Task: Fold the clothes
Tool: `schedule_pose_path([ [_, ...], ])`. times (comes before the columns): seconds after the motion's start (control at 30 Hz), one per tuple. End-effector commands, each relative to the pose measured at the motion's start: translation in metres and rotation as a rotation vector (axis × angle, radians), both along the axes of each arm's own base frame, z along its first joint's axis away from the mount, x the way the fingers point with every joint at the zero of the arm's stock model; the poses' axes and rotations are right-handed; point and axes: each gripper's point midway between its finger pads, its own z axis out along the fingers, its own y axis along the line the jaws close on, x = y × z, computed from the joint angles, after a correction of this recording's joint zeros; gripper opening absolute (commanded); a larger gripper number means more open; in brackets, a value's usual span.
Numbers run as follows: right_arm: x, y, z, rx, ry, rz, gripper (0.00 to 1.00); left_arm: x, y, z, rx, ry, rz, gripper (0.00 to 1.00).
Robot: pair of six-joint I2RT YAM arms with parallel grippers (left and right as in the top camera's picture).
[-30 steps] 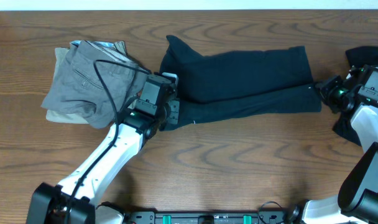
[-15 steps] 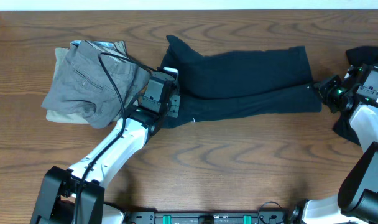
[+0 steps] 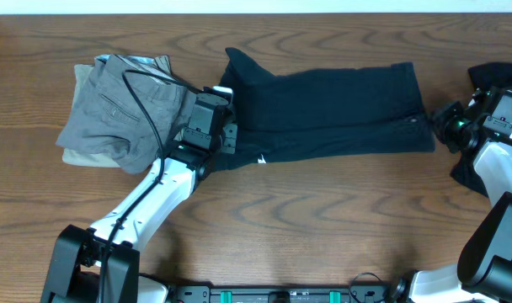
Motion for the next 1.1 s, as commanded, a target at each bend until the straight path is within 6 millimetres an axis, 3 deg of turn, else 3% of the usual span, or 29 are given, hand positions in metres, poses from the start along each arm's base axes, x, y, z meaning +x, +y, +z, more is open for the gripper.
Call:
schedule_pose_path([
  [0.0, 0.005, 0.003, 0.003, -0.021, -0.015, 0.039, 0.27, 0.004, 0.004, 0.004, 0.011, -0.010, 0.012, 0.68],
  [0.13, 0.005, 0.013, 0.006, -0.018, -0.040, 0.122, 0.37, -0.003, 0.006, 0.000, 0.008, 0.025, 0.028, 0.76],
  [0.27, 0.006, 0.024, 0.016, 0.002, -0.083, 0.186, 0.38, -0.019, 0.005, 0.007, -0.023, 0.069, 0.024, 0.80],
  [0.47, 0.010, 0.044, 0.055, -0.012, -0.134, 0.302, 0.38, -0.042, -0.002, 0.051, -0.081, 0.157, -0.010, 0.80],
  [0.57, 0.019, 0.058, 0.074, -0.092, -0.130, 0.376, 0.38, -0.042, -0.003, 0.072, -0.089, 0.203, -0.014, 0.80],
  [0.7, 0.041, 0.062, 0.102, -0.223, -0.172, 0.377, 0.42, -0.013, -0.007, 0.095, -0.138, 0.194, -0.017, 0.80],
  [0.8, 0.058, 0.059, 0.122, -0.288, -0.225, 0.357, 0.43, 0.021, -0.012, 0.101, -0.190, 0.184, -0.029, 0.80],
  [0.93, 0.065, 0.057, 0.130, -0.305, -0.262, 0.351, 0.44, 0.068, -0.019, 0.086, -0.266, 0.205, -0.049, 0.80],
  [1.07, 0.063, 0.058, 0.127, -0.297, -0.247, 0.354, 0.44, 0.115, -0.027, 0.052, -0.342, 0.224, -0.047, 0.80],
])
